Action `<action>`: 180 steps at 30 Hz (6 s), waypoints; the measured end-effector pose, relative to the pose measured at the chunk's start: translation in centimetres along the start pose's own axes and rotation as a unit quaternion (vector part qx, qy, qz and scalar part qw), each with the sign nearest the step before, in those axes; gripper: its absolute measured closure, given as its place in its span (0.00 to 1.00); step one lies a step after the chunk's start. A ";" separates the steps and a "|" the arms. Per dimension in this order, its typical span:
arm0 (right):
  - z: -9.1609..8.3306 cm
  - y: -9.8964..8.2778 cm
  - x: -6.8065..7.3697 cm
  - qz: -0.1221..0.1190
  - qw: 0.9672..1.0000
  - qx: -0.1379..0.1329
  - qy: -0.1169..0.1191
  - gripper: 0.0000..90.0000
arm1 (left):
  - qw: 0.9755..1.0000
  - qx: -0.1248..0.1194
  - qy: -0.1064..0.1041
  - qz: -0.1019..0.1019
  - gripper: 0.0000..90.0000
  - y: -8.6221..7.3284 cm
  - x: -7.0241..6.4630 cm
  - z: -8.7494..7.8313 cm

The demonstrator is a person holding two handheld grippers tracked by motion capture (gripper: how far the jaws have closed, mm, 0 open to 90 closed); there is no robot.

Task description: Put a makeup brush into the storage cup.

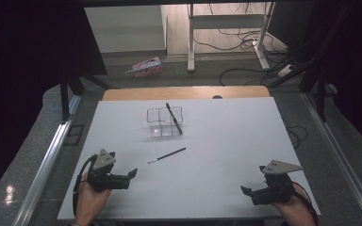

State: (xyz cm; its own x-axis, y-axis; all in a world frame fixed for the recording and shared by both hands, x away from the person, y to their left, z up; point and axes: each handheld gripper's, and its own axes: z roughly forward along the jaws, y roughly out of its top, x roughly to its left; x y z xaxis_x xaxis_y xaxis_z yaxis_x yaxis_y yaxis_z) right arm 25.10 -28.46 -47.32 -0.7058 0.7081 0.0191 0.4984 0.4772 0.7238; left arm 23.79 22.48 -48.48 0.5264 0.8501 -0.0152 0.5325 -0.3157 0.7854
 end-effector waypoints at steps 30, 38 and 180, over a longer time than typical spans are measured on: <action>0.4 0.3 0.0 -0.010 1.000 0.010 -0.001 0.00 | 0.998 0.056 -0.004 0.017 0.00 2.6 1.1 0.6; 0.4 0.3 0.0 -0.012 1.000 0.009 0.000 0.00 | 0.997 0.070 -0.008 0.020 0.01 3.4 1.3 0.9; 0.4 0.1 0.1 -0.020 1.000 0.014 0.010 0.00 | 0.949 0.225 -0.148 0.163 0.95 9.7 -1.4 12.5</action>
State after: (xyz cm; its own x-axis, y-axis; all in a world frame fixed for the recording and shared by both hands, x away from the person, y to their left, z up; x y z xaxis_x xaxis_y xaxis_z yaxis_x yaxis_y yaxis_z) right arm 25.26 -28.08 -47.56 -0.7355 0.6775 0.0042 0.4831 0.5202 0.7043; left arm 36.53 12.94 -48.58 0.8397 0.5414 -0.0415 0.5030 -0.7469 0.4349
